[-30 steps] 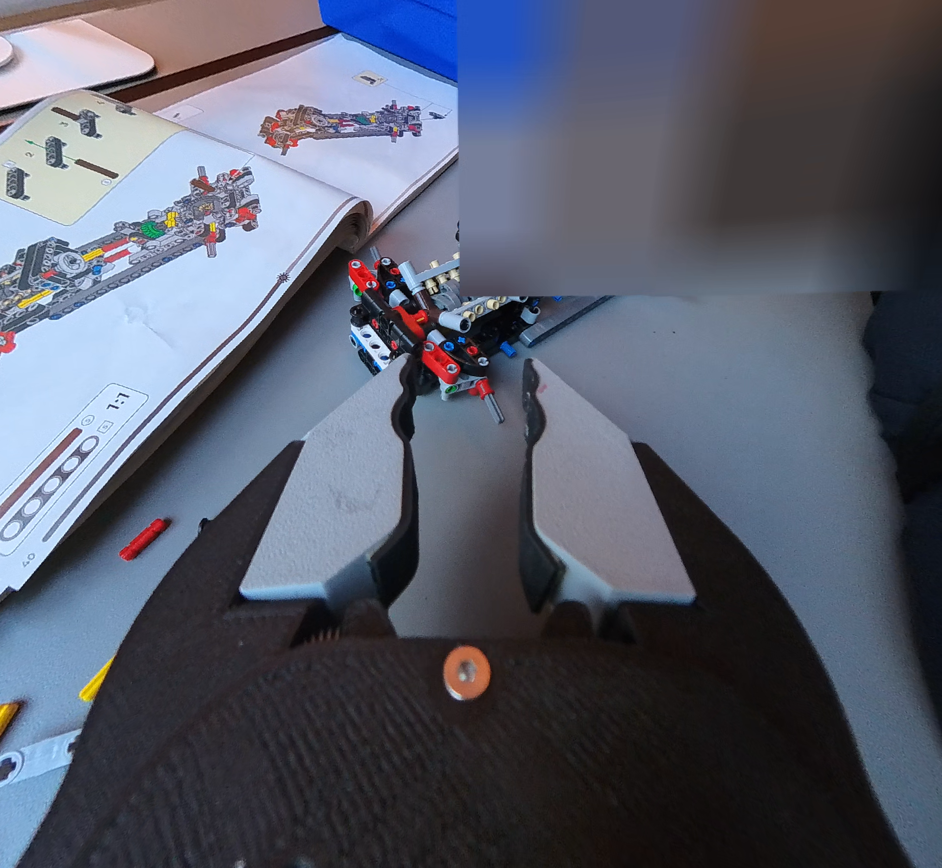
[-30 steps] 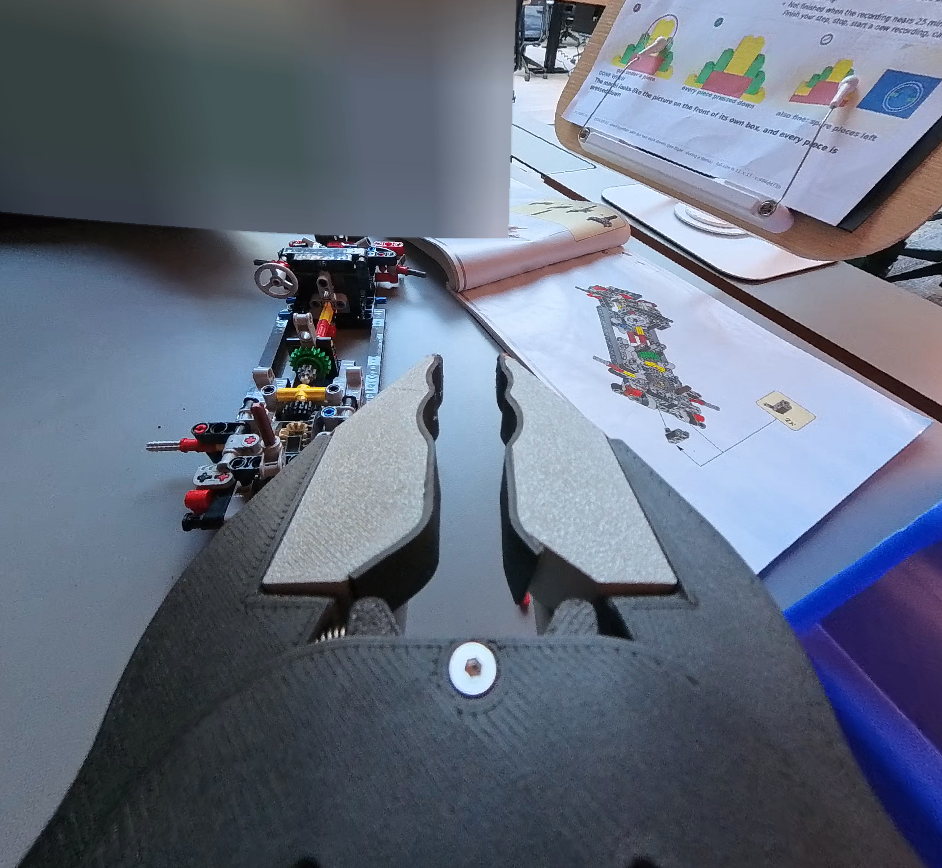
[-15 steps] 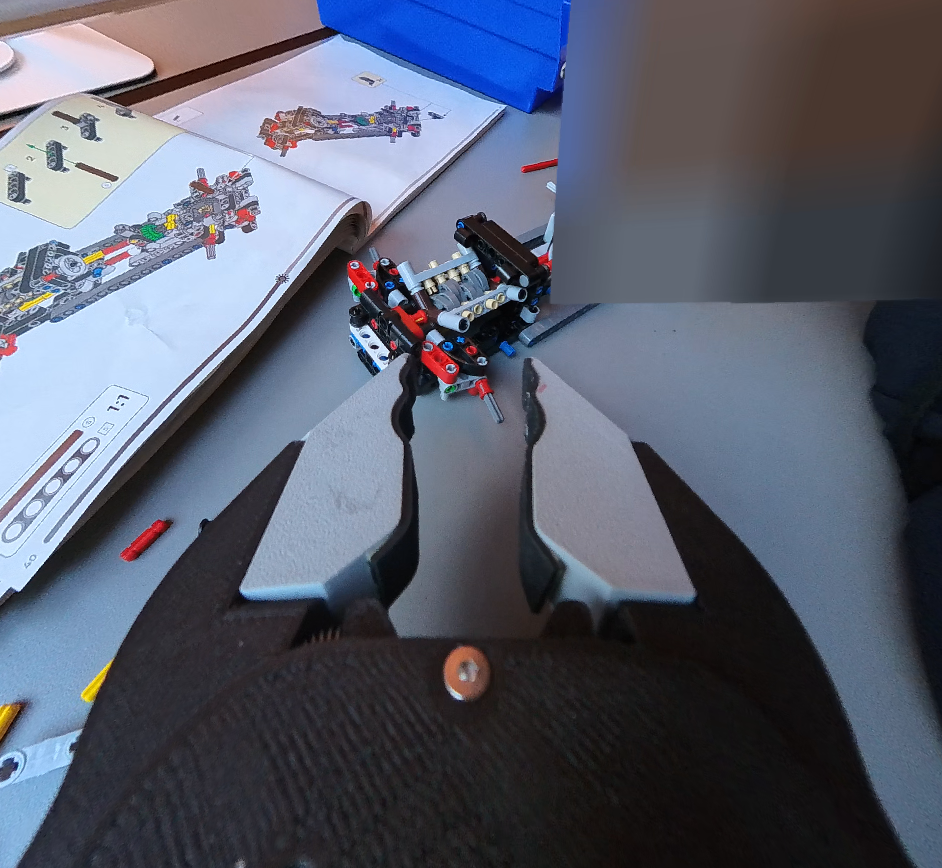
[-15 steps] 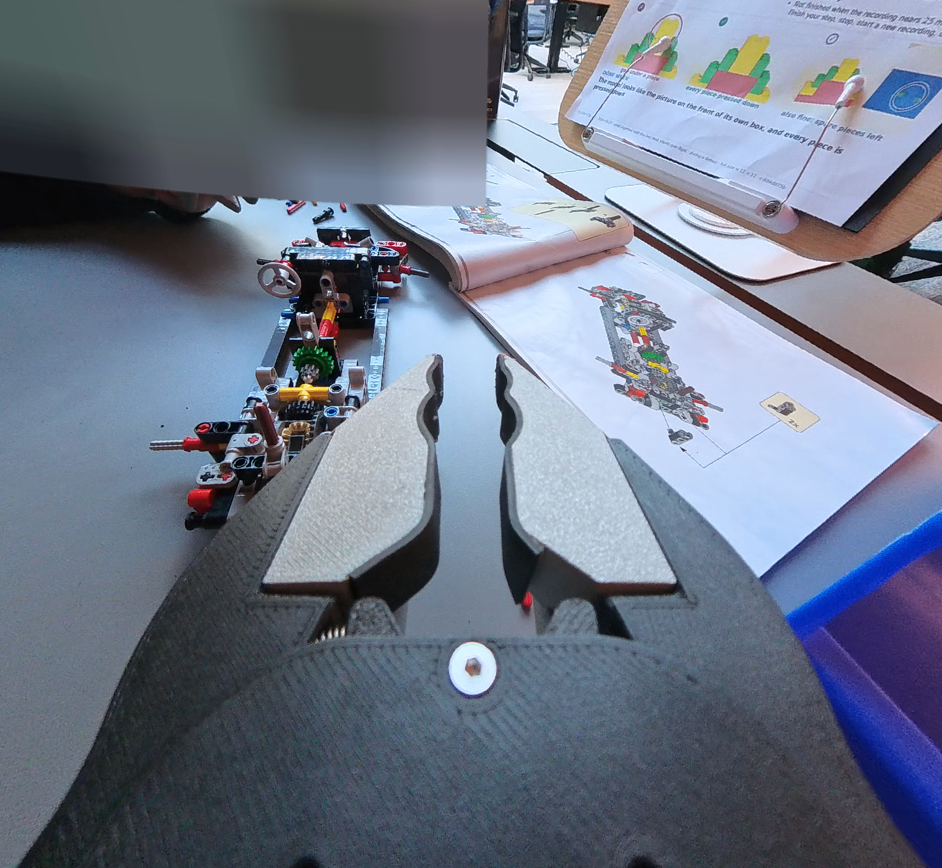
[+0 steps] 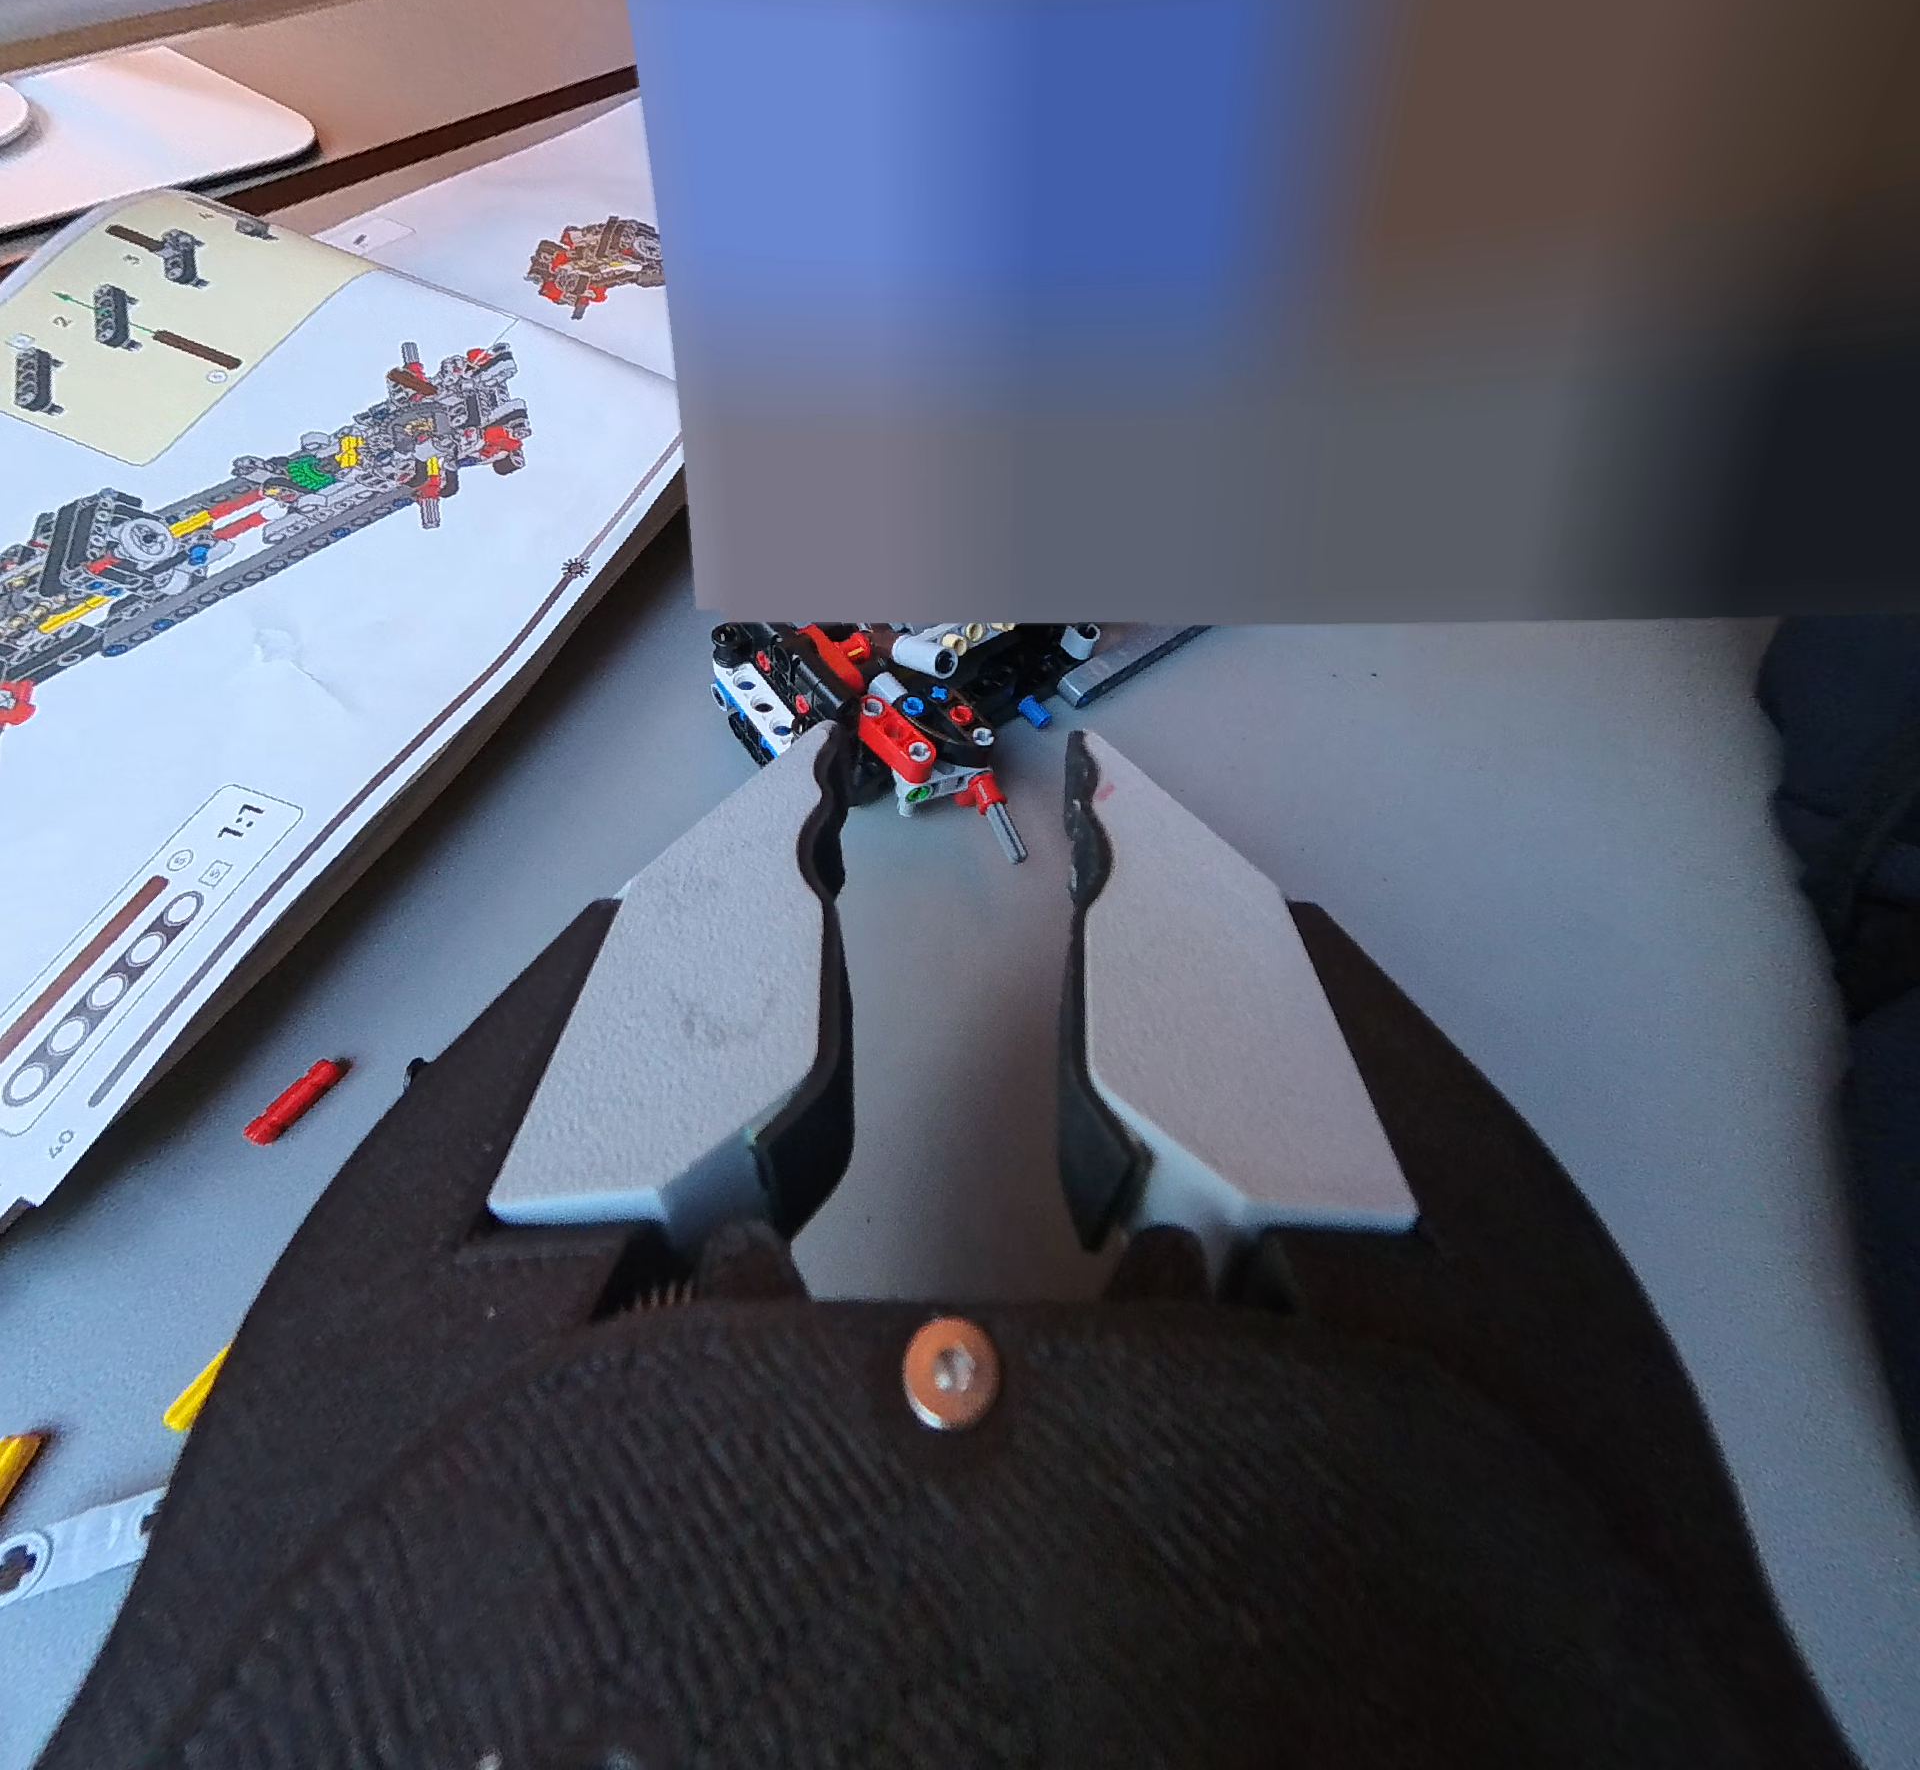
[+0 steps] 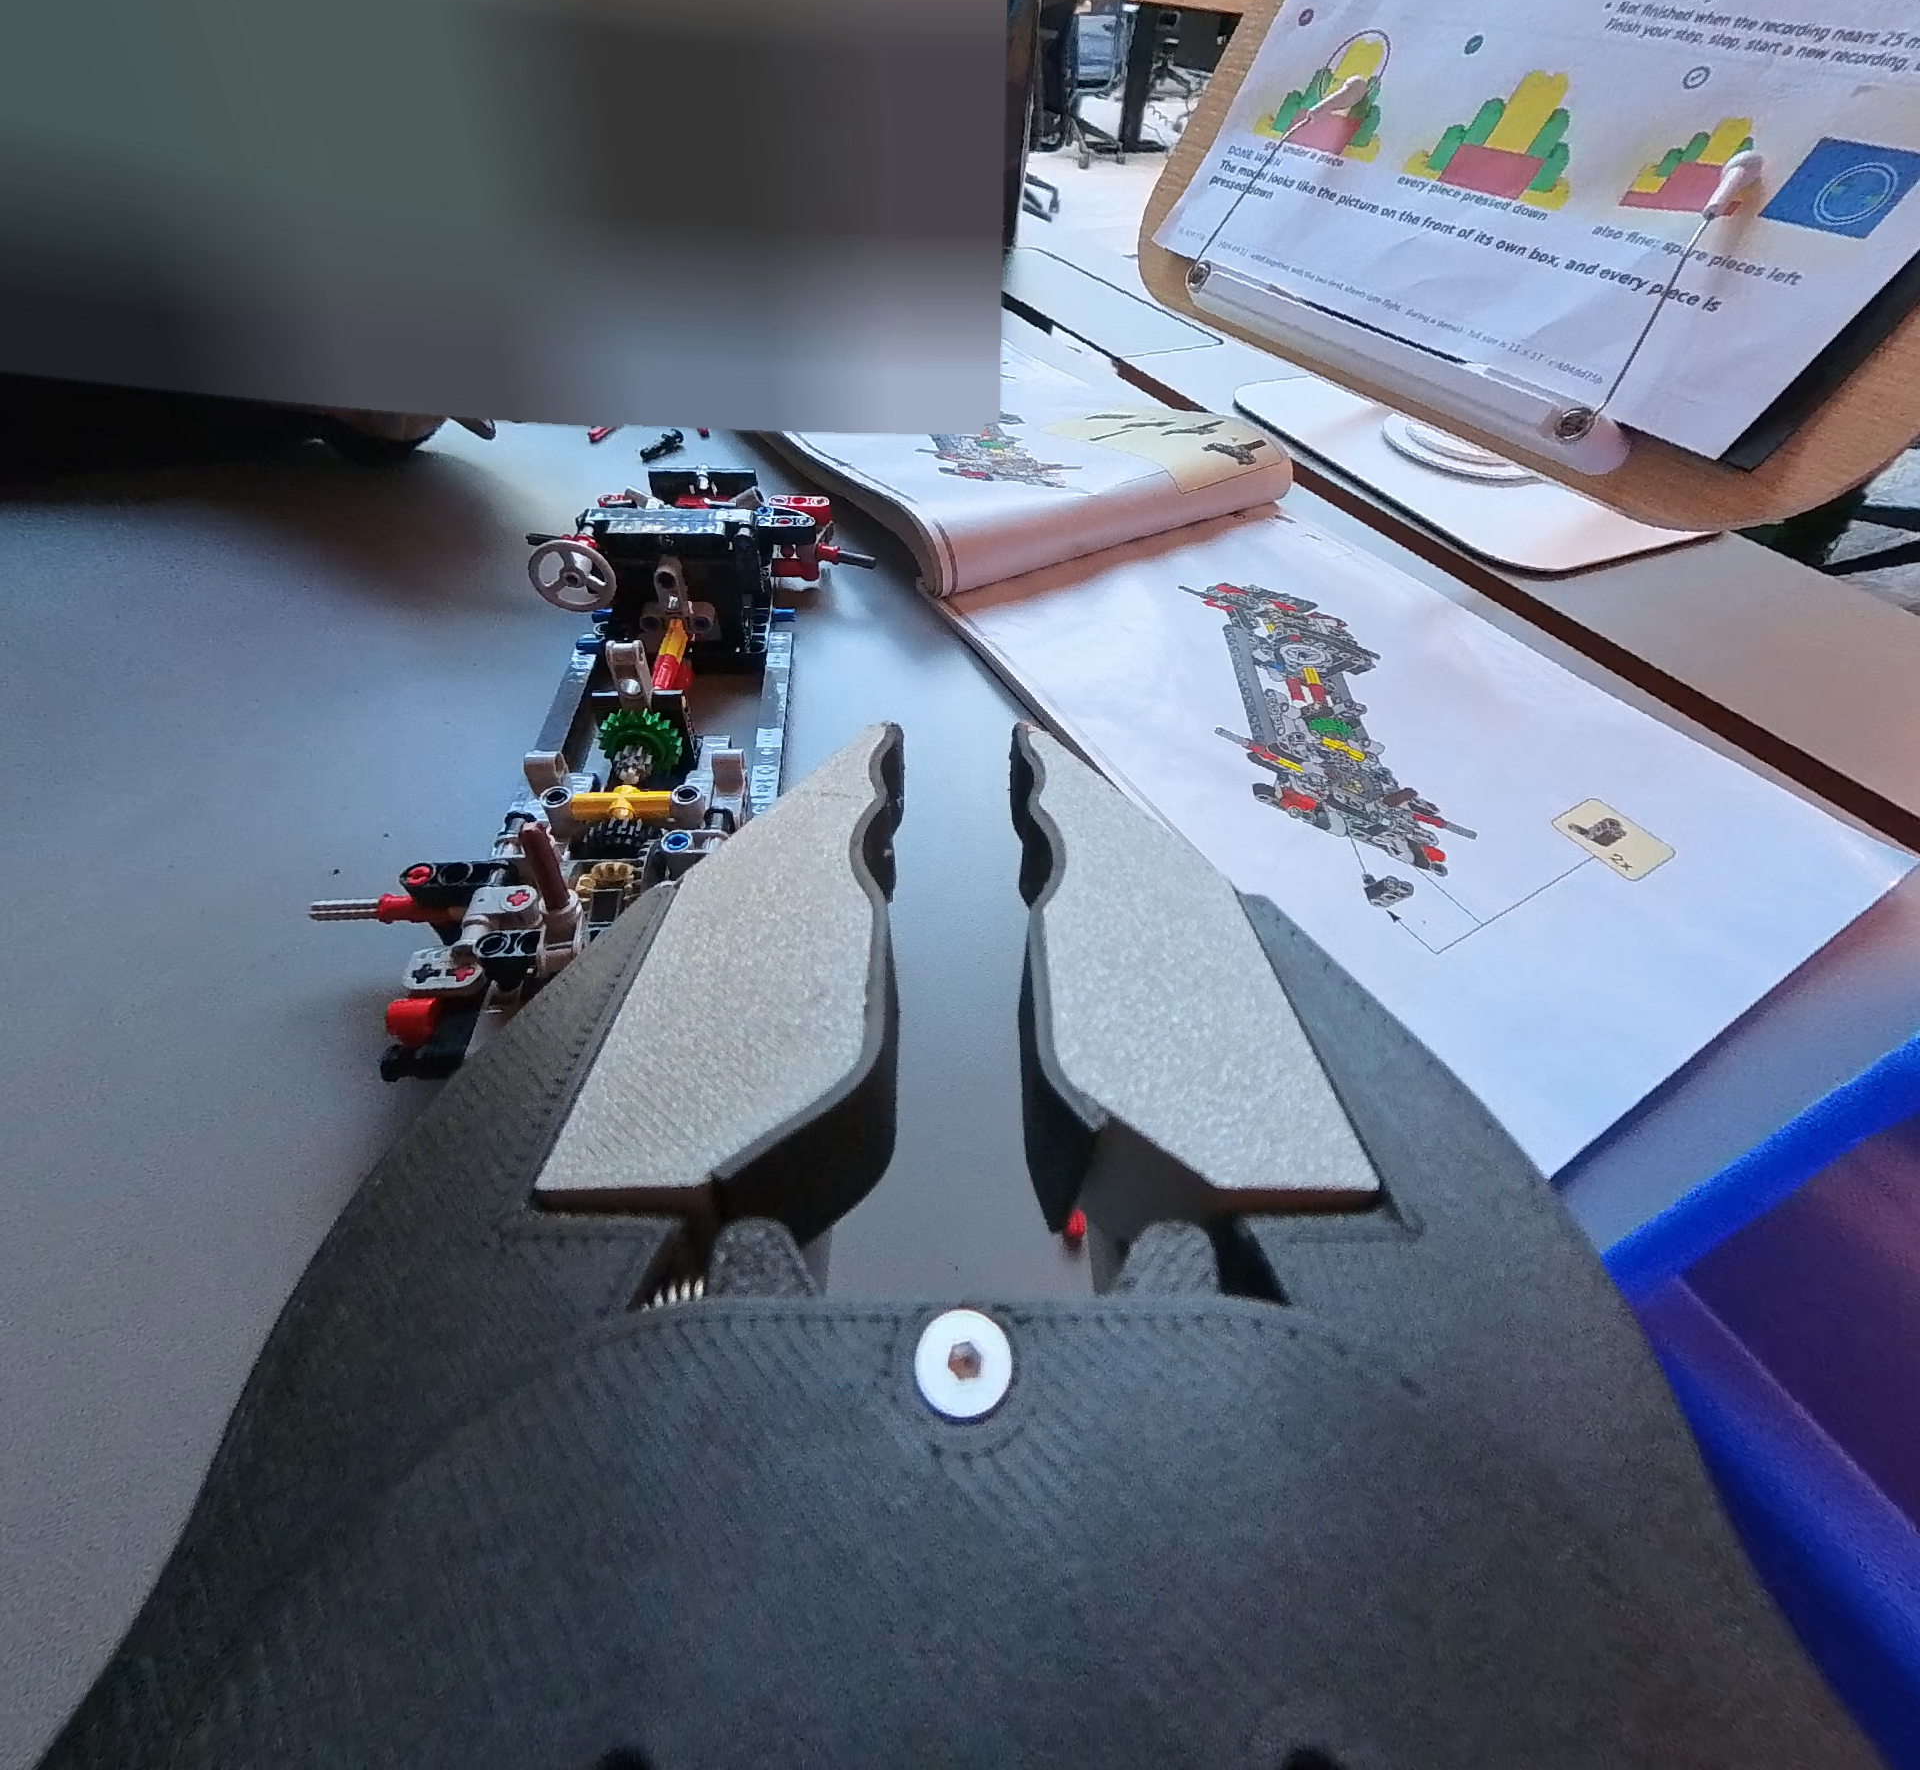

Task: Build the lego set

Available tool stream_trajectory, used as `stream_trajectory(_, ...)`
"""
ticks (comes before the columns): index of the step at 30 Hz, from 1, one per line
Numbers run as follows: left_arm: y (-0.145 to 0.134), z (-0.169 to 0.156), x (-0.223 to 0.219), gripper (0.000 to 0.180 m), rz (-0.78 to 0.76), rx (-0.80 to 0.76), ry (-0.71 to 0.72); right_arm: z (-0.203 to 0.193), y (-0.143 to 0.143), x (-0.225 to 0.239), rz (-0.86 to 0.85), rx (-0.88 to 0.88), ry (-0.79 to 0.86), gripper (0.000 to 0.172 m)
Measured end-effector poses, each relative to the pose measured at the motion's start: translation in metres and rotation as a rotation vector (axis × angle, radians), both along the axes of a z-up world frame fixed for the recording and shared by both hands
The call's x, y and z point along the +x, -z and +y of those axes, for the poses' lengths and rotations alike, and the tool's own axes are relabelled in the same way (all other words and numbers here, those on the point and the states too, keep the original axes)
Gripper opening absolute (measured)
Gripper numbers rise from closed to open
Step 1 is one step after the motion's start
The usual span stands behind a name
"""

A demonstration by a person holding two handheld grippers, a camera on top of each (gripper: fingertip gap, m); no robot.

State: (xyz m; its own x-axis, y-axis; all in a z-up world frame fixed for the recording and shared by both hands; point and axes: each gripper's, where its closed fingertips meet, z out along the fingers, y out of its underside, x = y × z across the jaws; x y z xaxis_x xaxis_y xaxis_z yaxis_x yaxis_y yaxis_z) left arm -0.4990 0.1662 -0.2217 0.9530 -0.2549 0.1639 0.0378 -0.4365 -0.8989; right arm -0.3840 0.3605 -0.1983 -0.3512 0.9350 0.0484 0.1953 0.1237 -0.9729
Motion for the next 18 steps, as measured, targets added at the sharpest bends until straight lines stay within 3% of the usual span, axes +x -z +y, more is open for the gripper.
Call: stream_trajectory(18, 0.014, -0.003, -0.007, 0.04, 0.103, -0.106, -0.051, 0.014, -0.002, 0.001, 0.011, -0.005, 0.054, 0.018)
